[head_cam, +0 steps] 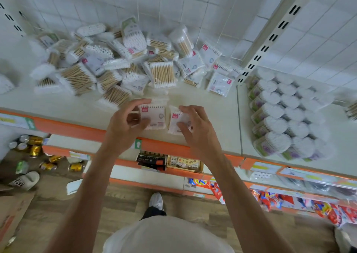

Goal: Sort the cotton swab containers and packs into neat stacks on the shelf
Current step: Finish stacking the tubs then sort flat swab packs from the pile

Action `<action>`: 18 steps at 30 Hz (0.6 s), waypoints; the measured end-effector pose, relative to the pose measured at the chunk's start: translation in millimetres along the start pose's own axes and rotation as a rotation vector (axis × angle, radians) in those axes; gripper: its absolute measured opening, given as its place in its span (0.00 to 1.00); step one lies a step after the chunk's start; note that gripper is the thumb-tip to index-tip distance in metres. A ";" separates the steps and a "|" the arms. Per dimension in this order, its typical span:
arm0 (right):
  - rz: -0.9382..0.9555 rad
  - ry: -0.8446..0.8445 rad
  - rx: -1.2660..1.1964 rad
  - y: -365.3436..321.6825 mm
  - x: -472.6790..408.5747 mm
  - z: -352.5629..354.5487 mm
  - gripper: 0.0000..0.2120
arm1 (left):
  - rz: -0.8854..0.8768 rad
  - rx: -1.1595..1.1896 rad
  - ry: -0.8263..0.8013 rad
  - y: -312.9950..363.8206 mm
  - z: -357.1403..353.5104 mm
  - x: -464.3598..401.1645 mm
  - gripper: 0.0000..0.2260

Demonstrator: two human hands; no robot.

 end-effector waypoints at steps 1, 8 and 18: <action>-0.004 0.013 -0.001 -0.2 1.9 5.7 0.18 | 0.010 0.030 0.000 4.8 -5.1 1.4 0.20; -0.022 0.145 -0.005 13.9 35.6 59.9 0.17 | 0.036 0.090 -0.069 40.6 -47.0 16.4 0.20; -0.077 0.296 0.049 53.4 133.4 140.1 0.16 | -0.011 0.114 -0.263 105.4 -154.5 59.6 0.20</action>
Point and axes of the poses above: each hand's wrist, its own x-axis away from the middle knuckle, its own z-axis out of the back of the hand, y = z × x, the point moved 1 cm from there along -x, towards the middle knuckle, and after that the axes turned 6 degrees about -x, right-handed, at the moved point
